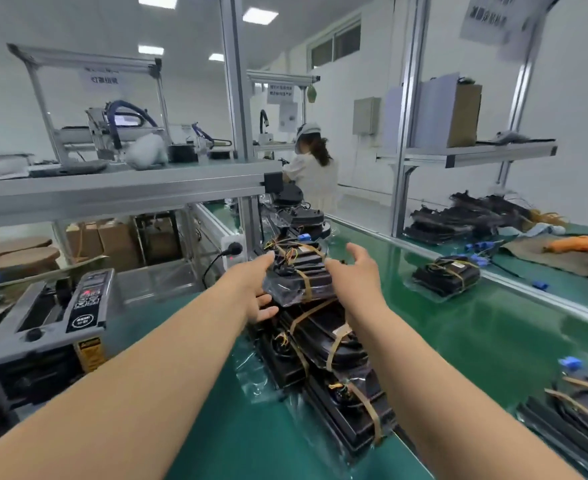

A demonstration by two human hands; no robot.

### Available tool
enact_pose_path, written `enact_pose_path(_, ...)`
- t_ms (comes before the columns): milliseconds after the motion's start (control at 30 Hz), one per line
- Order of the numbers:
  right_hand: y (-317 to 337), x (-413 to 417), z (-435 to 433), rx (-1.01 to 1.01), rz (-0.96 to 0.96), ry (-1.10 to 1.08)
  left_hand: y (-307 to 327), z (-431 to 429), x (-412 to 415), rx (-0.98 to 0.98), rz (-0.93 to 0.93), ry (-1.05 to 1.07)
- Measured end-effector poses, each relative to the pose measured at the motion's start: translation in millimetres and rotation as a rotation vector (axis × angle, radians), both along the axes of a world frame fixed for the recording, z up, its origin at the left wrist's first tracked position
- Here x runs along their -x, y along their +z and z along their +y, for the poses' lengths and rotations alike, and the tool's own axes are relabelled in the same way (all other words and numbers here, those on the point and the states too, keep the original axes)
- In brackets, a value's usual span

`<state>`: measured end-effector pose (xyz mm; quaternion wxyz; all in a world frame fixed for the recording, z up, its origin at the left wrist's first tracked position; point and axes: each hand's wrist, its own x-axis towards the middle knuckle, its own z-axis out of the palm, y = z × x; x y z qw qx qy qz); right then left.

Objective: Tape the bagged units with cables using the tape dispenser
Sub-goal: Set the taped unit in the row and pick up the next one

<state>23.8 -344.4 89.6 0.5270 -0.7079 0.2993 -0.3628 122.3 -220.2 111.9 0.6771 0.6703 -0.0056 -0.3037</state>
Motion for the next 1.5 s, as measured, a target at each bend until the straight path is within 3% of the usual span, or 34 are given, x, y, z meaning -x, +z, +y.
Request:
enact_pose_path(200,-7,-24,-43,-0.191,0.053,-0.129,-7,-40,-12,-0.078,0.070,0.028)
enact_pose_path(367,-22,-36,-55,-0.375,0.117,-0.053,-19,-53,-16,-0.093,0.077,-0.019)
enact_pose_path(533,-25,-35,-55,-0.365,0.062,0.026,-29,-43,-13,0.040,0.053,0.000)
enact_pose_path(767,-9,10,-3,-0.179,-0.116,-0.014,-32,19,26,0.271,0.018,-0.067)
enact_pose_path(933,-9,30,71,-0.589,-0.507,0.298,-52,109,62,0.501,0.016,-0.067)
enact_pose_path(1100,-25,9,153,-0.767,-0.462,0.619,-80,192,89,0.622,-0.022,0.062)
enact_pose_path(1267,-37,-8,216,-0.614,-0.289,0.758,-111,266,97,0.662,0.073,0.174)
enact_pose_path(1500,-49,-12,266,-0.190,-0.204,0.889,-128,330,98,0.494,0.221,0.219)
